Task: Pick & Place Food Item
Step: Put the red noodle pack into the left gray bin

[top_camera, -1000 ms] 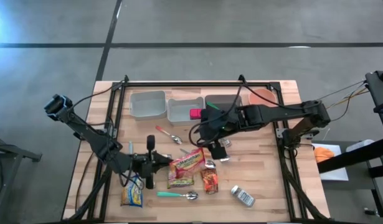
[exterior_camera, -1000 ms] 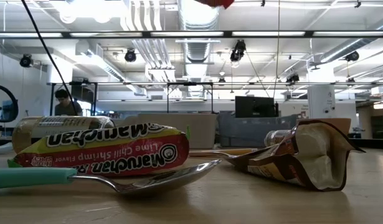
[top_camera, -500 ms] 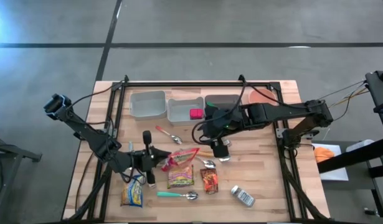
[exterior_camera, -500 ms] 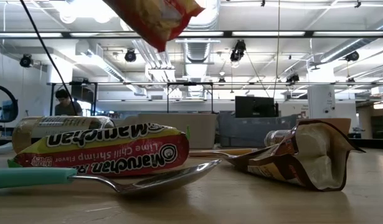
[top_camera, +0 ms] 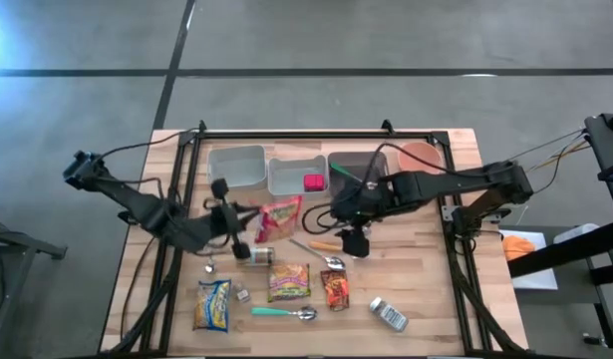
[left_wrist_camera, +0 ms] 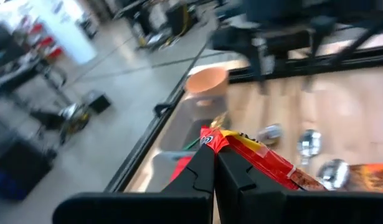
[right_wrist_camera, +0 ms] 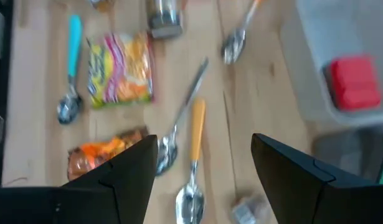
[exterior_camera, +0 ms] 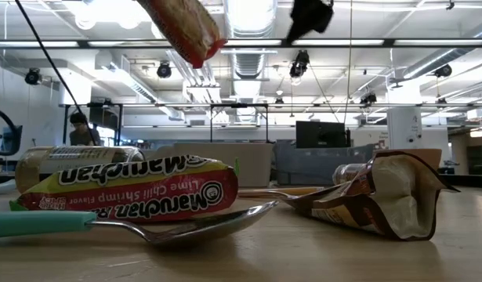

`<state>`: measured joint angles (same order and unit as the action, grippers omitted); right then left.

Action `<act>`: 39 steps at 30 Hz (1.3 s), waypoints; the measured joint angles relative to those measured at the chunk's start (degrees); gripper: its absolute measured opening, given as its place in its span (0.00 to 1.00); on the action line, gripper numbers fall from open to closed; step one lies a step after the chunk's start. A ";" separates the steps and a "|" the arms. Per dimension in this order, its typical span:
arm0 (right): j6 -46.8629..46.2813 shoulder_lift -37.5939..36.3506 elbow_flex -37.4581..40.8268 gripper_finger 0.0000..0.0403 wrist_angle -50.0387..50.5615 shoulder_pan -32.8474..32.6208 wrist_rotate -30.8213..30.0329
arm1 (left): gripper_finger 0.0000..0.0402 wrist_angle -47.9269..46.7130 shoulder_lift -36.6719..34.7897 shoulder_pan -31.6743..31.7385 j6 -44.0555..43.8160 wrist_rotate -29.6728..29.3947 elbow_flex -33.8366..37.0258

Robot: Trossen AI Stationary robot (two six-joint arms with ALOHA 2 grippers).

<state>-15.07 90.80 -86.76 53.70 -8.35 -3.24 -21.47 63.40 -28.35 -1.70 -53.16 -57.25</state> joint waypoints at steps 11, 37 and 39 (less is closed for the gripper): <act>-7.87 0.01 17.27 0.64 -9.28 -2.31 0.11 | 0.00 -16.69 -1.44 18.73 -11.20 6.06 -4.71; -5.52 0.03 33.91 0.64 -38.55 -3.26 0.19 | 0.00 -23.72 3.90 47.13 -4.49 19.79 -4.29; -5.51 0.03 33.97 0.64 -38.65 -3.26 0.19 | 0.00 -23.70 5.29 47.62 -4.07 19.81 -4.29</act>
<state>-20.58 90.83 -52.80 15.05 -11.62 -3.05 -45.17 68.68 19.26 -5.77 -33.34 -61.54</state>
